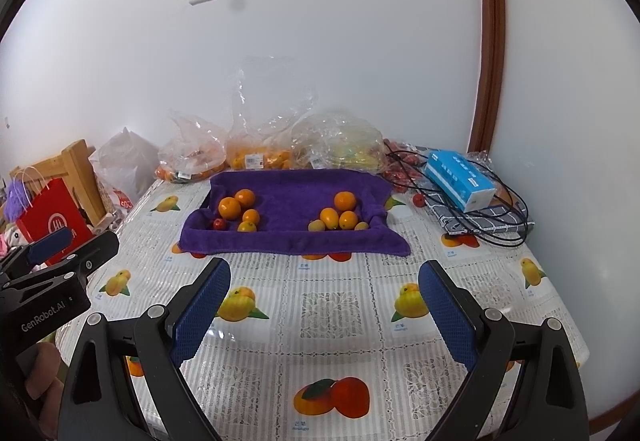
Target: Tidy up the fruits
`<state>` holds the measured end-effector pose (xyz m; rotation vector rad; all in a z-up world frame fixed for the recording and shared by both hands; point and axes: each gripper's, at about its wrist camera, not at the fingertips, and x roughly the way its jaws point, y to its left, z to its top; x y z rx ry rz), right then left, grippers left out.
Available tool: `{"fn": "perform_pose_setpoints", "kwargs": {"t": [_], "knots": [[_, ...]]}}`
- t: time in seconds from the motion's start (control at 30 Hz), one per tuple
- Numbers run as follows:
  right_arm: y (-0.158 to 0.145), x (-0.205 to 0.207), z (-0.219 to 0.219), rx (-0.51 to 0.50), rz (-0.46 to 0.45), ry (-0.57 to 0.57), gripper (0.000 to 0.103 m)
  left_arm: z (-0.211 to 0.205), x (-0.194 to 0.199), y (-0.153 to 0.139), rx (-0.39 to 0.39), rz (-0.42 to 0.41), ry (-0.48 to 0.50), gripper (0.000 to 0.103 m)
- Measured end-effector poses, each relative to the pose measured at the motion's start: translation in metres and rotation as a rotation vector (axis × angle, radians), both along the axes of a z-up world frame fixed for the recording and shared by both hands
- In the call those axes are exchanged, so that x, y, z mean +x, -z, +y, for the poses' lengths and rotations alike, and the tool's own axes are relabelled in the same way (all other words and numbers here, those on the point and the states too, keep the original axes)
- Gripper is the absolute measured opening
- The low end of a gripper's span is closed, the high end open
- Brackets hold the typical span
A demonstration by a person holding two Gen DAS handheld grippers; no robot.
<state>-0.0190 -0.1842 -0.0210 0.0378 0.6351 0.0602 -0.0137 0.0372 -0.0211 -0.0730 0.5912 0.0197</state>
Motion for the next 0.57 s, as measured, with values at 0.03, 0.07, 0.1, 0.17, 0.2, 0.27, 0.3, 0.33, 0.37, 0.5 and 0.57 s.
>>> {"fn": "perform_pose_setpoints", "kwargs": {"t": [0.03, 0.07, 0.1, 0.17, 0.2, 0.27, 0.3, 0.33, 0.37, 0.5, 0.57], "knots": [[-0.0003, -0.0002, 0.0003, 0.000, -0.002, -0.001, 0.094, 0.0006, -0.0001, -0.0007, 0.000, -0.002, -0.001, 0.083], [-0.0008, -0.0010, 0.0003, 0.000, -0.003, -0.001, 0.094, 0.0011, -0.0002, -0.0015, -0.002, -0.004, -0.001, 0.083], [-0.0014, -0.0012, 0.0002, 0.000, -0.005, -0.002, 0.094, 0.0014, -0.0004, -0.0024, -0.002, -0.006, 0.000, 0.083], [-0.0024, -0.0021, 0.0005, 0.000, -0.009, -0.002, 0.094, 0.0012, -0.0005, -0.0038, 0.000, -0.010, 0.001, 0.083], [-0.0030, -0.0023, 0.0005, 0.000, -0.011, -0.002, 0.094, 0.0009, -0.0004, -0.0045, 0.001, -0.012, 0.002, 0.083], [-0.0041, -0.0027, -0.0001, 0.000, -0.014, -0.001, 0.094, 0.0001, 0.0000, -0.0056, 0.003, -0.013, 0.004, 0.083], [-0.0043, -0.0024, -0.0004, 0.000, -0.015, 0.001, 0.094, 0.0001, 0.0007, -0.0057, 0.004, -0.014, 0.006, 0.083], [-0.0045, -0.0022, -0.0008, 0.001, -0.015, 0.003, 0.094, -0.0003, 0.0011, -0.0058, 0.005, -0.014, 0.008, 0.083], [-0.0049, -0.0021, -0.0012, 0.003, -0.016, 0.005, 0.094, -0.0009, 0.0013, -0.0060, 0.006, -0.014, 0.009, 0.083], [-0.0052, -0.0012, -0.0029, 0.007, -0.017, 0.013, 0.094, -0.0016, 0.0018, -0.0061, 0.007, -0.016, 0.009, 0.083], [-0.0056, -0.0011, -0.0033, 0.007, -0.018, 0.014, 0.094, -0.0017, 0.0023, -0.0066, 0.009, -0.020, 0.009, 0.083]]}}
